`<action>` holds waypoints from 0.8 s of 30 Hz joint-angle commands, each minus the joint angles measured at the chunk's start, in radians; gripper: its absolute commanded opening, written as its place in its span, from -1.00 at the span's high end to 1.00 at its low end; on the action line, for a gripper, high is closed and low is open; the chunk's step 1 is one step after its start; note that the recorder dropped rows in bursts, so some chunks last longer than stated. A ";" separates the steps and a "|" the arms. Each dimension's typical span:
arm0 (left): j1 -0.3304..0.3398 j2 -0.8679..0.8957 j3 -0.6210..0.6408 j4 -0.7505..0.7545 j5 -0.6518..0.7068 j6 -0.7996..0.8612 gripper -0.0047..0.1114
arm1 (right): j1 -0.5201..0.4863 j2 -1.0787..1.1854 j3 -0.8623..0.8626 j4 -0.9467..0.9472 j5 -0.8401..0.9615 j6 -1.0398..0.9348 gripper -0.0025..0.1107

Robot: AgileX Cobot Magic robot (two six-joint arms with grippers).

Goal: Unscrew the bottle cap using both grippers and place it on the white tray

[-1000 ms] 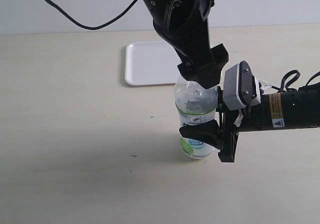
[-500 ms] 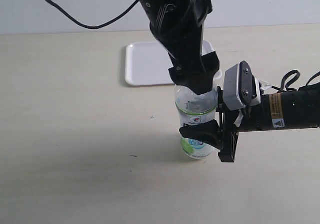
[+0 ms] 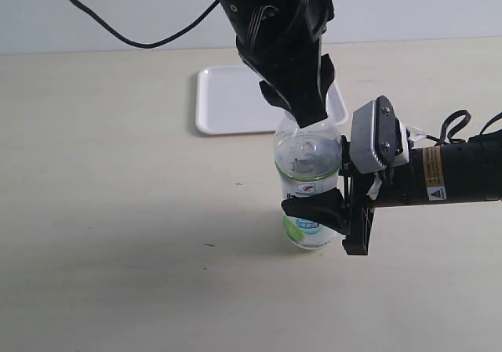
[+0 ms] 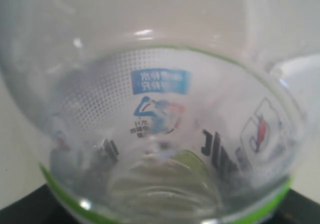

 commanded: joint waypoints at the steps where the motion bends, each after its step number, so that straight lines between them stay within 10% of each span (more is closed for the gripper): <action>1: 0.000 -0.003 -0.003 -0.016 -0.019 -0.098 0.92 | 0.001 0.004 0.007 -0.045 0.107 0.003 0.96; 24: 0.000 -0.003 -0.003 -0.036 0.030 -1.036 0.92 | 0.001 0.004 0.007 -0.045 0.107 -0.001 0.96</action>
